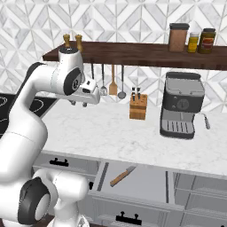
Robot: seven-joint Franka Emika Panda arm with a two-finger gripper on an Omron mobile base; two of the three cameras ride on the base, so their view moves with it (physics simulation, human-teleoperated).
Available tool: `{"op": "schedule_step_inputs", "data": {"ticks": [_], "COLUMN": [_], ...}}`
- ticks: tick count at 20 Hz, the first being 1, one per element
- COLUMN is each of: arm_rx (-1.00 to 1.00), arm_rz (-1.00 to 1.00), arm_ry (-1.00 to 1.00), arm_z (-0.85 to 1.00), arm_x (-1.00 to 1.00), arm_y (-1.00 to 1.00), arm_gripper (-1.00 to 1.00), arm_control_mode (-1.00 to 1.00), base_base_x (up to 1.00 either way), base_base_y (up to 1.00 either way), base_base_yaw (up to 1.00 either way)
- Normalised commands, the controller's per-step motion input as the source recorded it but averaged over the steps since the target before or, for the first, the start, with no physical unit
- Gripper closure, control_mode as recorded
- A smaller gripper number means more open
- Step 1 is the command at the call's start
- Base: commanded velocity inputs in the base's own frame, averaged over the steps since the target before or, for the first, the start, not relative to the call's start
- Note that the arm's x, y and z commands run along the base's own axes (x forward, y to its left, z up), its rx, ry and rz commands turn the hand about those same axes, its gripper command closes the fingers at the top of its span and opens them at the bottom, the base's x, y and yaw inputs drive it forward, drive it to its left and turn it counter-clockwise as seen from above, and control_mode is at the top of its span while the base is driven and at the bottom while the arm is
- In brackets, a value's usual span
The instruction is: Pick up the knife from the drawer and place it on the cutting board. Then place the meat from the plate to the cutting board.
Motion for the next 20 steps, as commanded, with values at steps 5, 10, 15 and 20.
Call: {"op": "schedule_step_inputs", "data": {"ticks": [5, 10, 15, 20], "arm_rx": [0.0, 0.0, 0.0, 0.0], "arm_rz": [0.0, 0.0, 0.0, 0.0], "arm_ry": [0.0, 0.0, 0.0, 0.0], "arm_z": [0.0, 0.0, 0.0, 0.0], "arm_x": [0.0, 0.0, 0.0, 0.0], "arm_y": [0.0, 0.0, 0.0, 0.0], "arm_gripper": [-1.0, -1.0, -1.0, -1.0], "arm_control_mode": [1.0, 1.0, 1.0, 1.0], "base_base_x": [0.0, -0.1, -0.58, -0.53], "base_base_y": [0.0, 0.0, 0.0, 0.0], "base_base_yaw": [0.0, -0.01, -0.13, -0.13]}}
